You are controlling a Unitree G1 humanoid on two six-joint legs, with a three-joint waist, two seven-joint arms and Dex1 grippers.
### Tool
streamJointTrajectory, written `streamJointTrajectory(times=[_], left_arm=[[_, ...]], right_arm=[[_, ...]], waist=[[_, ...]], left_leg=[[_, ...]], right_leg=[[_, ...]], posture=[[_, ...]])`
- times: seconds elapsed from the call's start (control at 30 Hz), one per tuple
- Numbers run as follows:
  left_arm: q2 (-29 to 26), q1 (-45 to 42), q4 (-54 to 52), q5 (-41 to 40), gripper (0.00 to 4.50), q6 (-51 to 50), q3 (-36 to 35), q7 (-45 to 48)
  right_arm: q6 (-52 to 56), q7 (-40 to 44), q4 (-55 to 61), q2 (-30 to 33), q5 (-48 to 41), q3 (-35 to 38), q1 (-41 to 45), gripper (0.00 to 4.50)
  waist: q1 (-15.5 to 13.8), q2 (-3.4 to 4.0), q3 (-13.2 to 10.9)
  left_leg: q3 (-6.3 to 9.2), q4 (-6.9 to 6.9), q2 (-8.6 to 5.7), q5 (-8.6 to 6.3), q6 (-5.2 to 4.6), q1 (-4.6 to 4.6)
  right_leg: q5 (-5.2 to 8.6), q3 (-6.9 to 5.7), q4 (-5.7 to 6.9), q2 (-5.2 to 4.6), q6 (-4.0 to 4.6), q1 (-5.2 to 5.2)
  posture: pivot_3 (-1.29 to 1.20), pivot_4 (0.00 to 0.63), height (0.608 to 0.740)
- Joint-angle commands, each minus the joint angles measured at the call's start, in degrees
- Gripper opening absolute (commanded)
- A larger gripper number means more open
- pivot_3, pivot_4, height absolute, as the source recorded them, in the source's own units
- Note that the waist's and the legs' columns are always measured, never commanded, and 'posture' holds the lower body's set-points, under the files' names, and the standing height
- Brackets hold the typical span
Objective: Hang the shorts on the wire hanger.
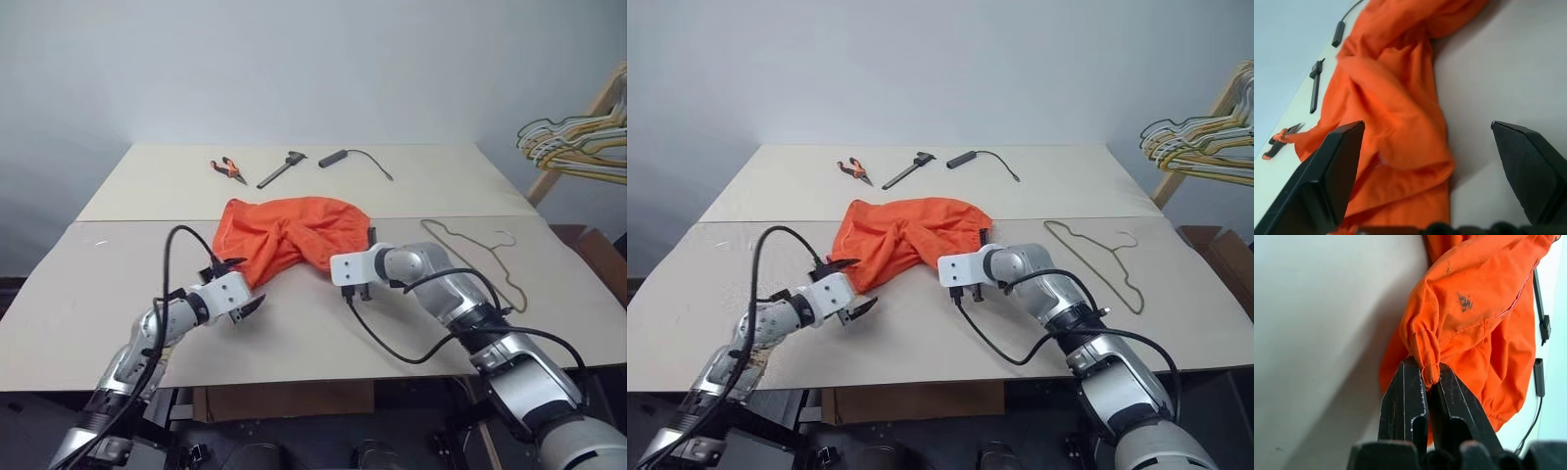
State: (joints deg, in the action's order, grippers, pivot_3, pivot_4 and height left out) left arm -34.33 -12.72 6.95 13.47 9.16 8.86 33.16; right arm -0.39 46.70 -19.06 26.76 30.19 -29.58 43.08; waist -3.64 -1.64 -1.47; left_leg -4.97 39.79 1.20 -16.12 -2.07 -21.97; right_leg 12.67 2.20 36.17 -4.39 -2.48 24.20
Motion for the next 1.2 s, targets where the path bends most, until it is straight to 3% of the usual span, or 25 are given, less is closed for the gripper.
streamJointTrajectory(times=[0.03, 0.23, 0.7, 0.97, 1.07, 1.2], left_arm=[[0.4, -2.1, 1.8, 3.7, 4.5, 2.7, 0.7, -4.3], [2.3, -3.9, 3.5, 4.5, 4.5, 3.1, -0.5, -9.1], [1.5, -4.9, 6.4, 4.7, 0.05, 4.9, -0.6, -10.5], [-0.8, -2.6, 3.1, 3.3, 0.01, 2.5, -2.3, -8.9], [-2.4, 0.4, -1.9, -1.0, 0.01, 1.8, -5.4, -6.2], [-8.7, 7.3, -10.4, -9.9, 0.01, 1.3, -11.3, 2.4]], right_arm=[[0.9, -0.2, 2.2, 0.2, -1.0, 2.1, 0.2, 0.01], [1.7, 0.3, 3.1, 0.2, -1.2, 2.3, -0.3, 0.01], [2.1, 0.4, 3.8, 0.5, -1.1, 2.9, -1.0, 0.0], [2.7, 0.4, 5.3, 1.2, -1.2, 3.8, -1.7, 0.0], [2.4, 1.5, 9.6, 2.9, -2.8, 5.3, -3.3, 0.0], [-0.5, 6.3, 19.8, 7.8, -8.0, 7.8, -8.3, 0.0]], waist=[[0.0, 0.0, 0.0], [-0.2, -0.01, 0.0], [-0.1, -0.01, 0.0], [0.1, -0.01, 0.0], [0.1, -0.01, 0.0], [0.2, -0.01, 0.0]], left_leg=[[0.0, 0.0, 0.0, 0.0, 0.0, 0.01], [0.02, 0.02, 0.0, 0.0, -0.01, -0.02], [0.03, 0.02, 0.0, 0.0, -0.01, -0.02], [0.03, 0.02, 0.01, 0.0, -0.01, -0.02], [0.03, 0.02, 0.02, -0.01, -0.01, -0.05], [0.06, 0.02, 0.09, -0.03, -0.04, -0.12]], right_leg=[[0.0, 0.0, 0.0, 0.0, 0.0, 0.0], [-0.01, -0.01, 0.0, -0.01, -0.01, 0.0], [-0.01, -0.01, 0.01, -0.01, -0.01, 0.0], [-0.01, -0.01, 0.01, -0.01, -0.01, 0.02], [-0.01, -0.01, 0.0, -0.02, -0.01, 0.03], [-0.01, -0.03, -0.05, -0.03, -0.01, 0.09]], posture=[[0.12, 0.0, 0.74], [0.12, 0.0, 0.74], [0.11, 0.0, 0.74], [0.11, 0.0, 0.74], [0.11, 0.0, 0.74], [0.11, 0.0, 0.74]])
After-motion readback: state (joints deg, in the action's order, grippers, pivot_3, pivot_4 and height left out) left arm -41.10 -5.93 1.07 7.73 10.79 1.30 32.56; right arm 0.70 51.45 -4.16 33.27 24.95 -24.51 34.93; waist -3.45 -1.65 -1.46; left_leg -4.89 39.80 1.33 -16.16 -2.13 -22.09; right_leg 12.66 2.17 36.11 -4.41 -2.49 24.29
